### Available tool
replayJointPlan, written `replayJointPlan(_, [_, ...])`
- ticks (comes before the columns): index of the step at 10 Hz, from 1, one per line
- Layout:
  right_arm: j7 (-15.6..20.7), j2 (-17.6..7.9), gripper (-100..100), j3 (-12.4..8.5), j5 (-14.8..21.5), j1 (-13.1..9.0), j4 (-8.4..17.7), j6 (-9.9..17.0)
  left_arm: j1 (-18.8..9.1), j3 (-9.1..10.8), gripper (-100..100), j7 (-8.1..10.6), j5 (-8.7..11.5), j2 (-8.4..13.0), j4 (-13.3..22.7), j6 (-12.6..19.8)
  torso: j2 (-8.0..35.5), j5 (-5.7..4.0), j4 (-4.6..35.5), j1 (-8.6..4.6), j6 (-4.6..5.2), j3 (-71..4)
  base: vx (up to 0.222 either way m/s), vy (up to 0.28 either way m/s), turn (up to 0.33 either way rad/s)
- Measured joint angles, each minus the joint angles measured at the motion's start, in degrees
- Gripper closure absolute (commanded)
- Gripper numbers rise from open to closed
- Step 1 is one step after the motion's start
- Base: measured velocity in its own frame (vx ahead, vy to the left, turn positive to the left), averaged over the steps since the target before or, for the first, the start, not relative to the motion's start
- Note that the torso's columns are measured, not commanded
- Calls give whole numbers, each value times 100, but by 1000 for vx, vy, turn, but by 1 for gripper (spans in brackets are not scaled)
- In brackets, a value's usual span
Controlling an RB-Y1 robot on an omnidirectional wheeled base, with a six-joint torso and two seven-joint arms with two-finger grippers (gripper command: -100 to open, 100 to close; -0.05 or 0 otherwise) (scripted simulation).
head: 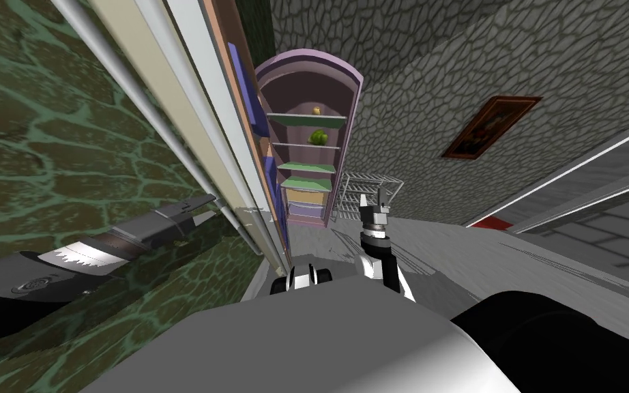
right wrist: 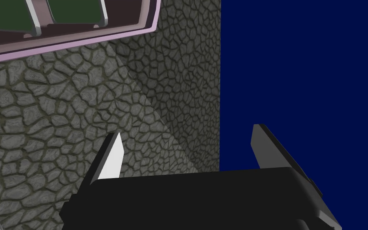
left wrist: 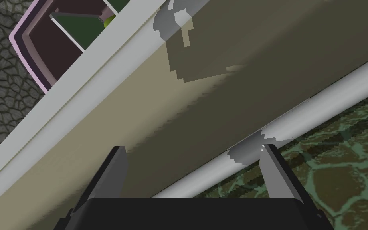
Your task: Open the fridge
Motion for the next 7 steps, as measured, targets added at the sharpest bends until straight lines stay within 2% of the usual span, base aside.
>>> replayJointPlan(1, [0, 0, 0, 0, 0, 0, 0, 0, 10, 142, -100, 78, 81, 103, -21, 37, 0, 0, 0, -2, 0, 0, 3, -1, 14])
replayJointPlan(2, [0, 0, 0, 0, 0, 0, 0, 0, 10, 158, 0, 95, 90, 113, -23, 45, 3, 0, 1, -2, 0, 2, 0, 0, 0])
replayJointPlan(7, [0, 0, 0, 0, 0, 0, 0, 0, 10, 156, 0, 94, 89, 112, -23, 44, 0, -1, 0, -2, 0, 0, 0, 0, 0])
